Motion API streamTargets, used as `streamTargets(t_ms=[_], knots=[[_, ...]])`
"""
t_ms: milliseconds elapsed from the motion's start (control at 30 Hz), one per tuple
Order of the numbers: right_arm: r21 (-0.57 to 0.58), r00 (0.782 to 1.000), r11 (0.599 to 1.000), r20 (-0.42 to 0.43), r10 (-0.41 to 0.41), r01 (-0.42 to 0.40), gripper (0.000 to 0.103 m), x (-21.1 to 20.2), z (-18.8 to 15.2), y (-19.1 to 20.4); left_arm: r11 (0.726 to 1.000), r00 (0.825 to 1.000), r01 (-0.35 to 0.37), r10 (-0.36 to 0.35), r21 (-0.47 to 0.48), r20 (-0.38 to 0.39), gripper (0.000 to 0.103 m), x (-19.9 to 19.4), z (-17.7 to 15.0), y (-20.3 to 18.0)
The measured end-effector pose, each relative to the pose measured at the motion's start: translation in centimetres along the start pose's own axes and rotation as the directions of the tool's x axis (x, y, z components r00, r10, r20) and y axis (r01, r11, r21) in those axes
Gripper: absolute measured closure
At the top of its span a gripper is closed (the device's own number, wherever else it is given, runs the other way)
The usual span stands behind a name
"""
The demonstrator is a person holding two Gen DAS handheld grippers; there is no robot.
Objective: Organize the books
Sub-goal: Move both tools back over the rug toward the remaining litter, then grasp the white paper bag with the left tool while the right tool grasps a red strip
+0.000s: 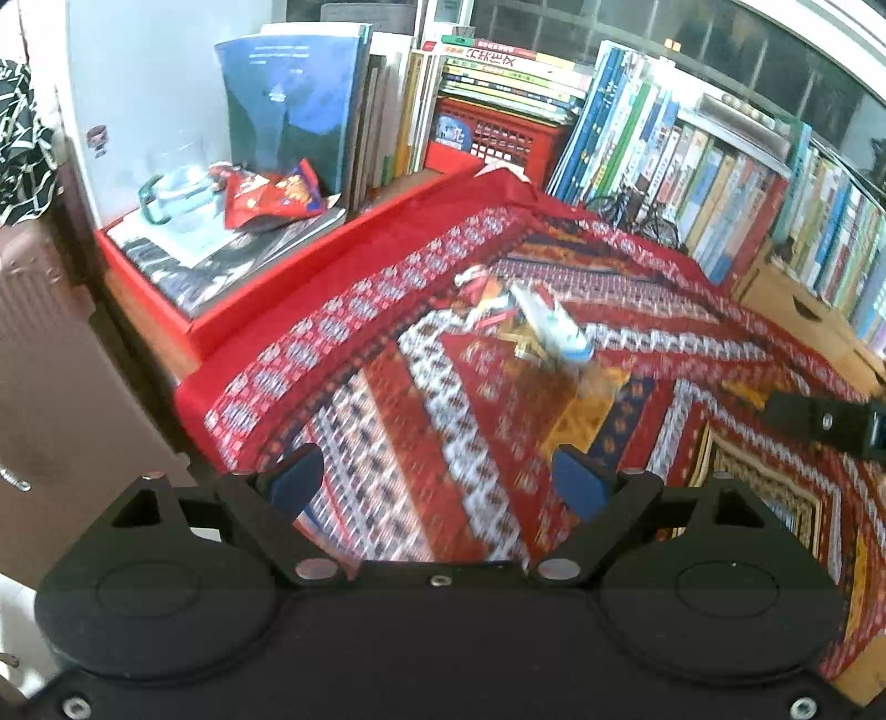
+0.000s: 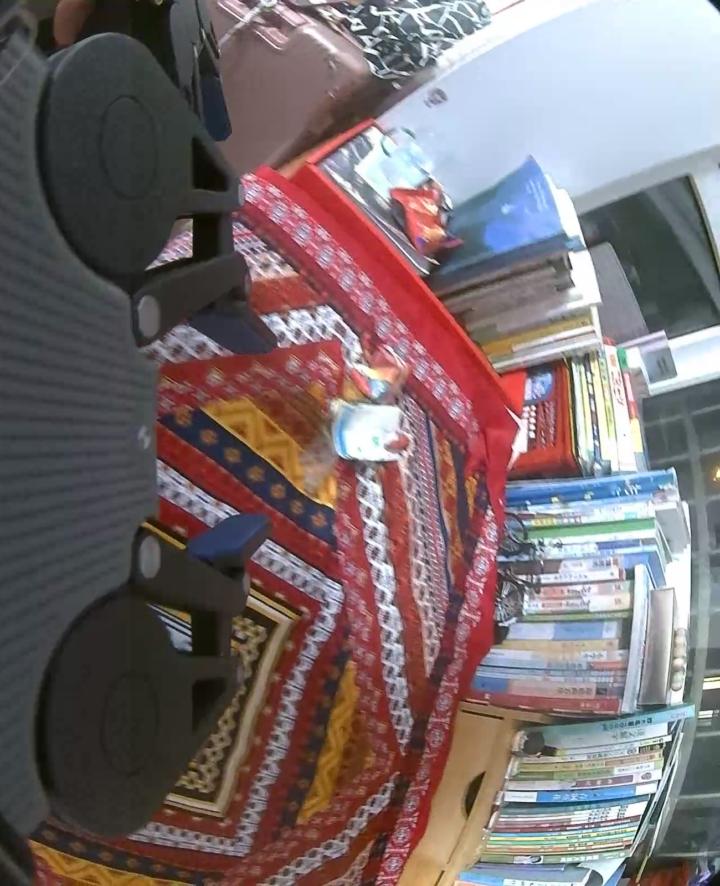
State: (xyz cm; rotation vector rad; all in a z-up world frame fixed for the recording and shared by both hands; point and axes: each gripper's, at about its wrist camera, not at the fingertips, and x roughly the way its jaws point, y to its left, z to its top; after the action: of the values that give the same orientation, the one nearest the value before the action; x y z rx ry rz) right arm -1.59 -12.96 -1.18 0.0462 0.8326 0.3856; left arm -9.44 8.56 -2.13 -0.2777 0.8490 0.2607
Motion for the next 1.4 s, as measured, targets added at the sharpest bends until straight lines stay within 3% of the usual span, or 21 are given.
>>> streamTargets(t_ms=[433, 633, 900, 1067, 1133, 1200, 1300, 1400], knots=[[0.015, 0.996, 0.999, -0.082, -0.031, 0.032, 0.027, 6.7, 3.2, -6.6, 0.999, 0.998, 0.038, -0.038, 0.019, -0.043, 0.014, 10.7, 7.4, -7.6], [0.020, 0.992, 0.998, -0.114, -0.056, 0.059, 0.027, 8.1, 3.2, -9.6, 0.998, 0.996, 0.022, -0.017, 0.052, -0.083, 0.014, 17.3, 8.4, -11.2], [0.092, 0.987, 0.992, -0.142, -0.071, 0.085, 0.027, 9.5, 3.3, -13.3, 0.995, 0.990, -0.039, 0.051, 0.086, -0.134, 0.014, 23.9, 8.4, -13.0], [0.118, 0.986, 0.989, -0.154, -0.068, 0.087, 0.027, 10.4, 3.5, -14.5, 0.988, 0.974, -0.096, 0.118, 0.120, -0.194, 0.014, 26.6, 7.6, -13.5], [0.123, 0.986, 0.989, -0.156, -0.065, 0.085, 0.027, 10.6, 3.5, -14.7, 0.986, 0.975, -0.104, 0.128, 0.133, -0.183, 0.020, 26.7, 7.1, -13.6], [0.128, 0.986, 0.988, -0.151, -0.066, 0.086, 0.027, 10.7, 3.6, -14.9, 0.986, 0.980, -0.084, 0.107, 0.142, -0.165, 0.051, 26.3, 7.0, -13.5], [0.137, 0.987, 0.986, -0.146, -0.070, 0.090, 0.027, 11.0, 3.8, -15.1, 0.984, 0.986, -0.047, 0.073, 0.170, -0.150, 0.068, 25.2, 6.9, -14.0], [0.142, 0.987, 0.986, -0.141, -0.072, 0.093, 0.027, 11.4, 4.2, -15.2, 0.980, 0.990, 0.015, 0.013, 0.198, -0.139, 0.078, 23.7, 6.7, -14.6]])
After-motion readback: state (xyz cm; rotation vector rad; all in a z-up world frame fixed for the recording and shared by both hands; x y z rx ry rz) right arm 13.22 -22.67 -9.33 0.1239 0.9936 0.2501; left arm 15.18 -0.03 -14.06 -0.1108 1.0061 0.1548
